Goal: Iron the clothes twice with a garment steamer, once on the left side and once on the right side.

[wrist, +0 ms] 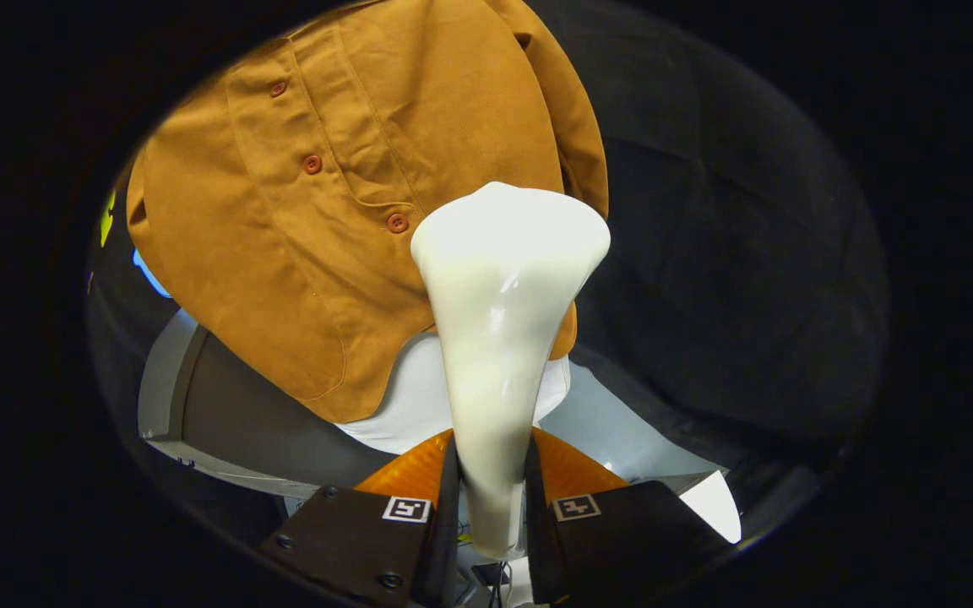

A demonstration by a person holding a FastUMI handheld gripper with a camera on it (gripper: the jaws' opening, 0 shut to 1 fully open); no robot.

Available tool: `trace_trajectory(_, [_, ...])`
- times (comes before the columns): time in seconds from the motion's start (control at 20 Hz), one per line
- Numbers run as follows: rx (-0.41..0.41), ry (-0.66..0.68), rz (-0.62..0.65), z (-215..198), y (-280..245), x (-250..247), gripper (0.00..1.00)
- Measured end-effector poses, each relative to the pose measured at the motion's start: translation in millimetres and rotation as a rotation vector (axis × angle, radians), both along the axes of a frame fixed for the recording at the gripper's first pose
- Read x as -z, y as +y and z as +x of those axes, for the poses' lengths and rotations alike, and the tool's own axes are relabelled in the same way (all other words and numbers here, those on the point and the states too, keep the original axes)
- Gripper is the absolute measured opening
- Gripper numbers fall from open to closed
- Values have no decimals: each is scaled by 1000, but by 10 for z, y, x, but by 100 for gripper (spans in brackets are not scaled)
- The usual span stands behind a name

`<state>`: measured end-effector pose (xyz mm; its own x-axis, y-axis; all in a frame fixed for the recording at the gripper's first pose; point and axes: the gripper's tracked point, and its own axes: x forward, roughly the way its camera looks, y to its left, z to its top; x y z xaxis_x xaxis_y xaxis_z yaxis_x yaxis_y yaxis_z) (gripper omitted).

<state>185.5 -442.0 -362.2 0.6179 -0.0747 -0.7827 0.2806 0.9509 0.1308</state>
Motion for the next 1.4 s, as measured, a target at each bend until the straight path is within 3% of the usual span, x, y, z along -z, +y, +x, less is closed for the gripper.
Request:
trace_trajectory(0.3, [6, -110, -47, -152, 307, -638, 37])
trace_trajectory(0.65, [-29, -246, -104, -395, 1093, -1390, 37])
trace_trajectory(0.95, [-83, -397, -130, -734, 2226, -2178, 37])
trace_trajectory(1.4, [-251, -595, -112, -1253, 4026, -2914, 37])
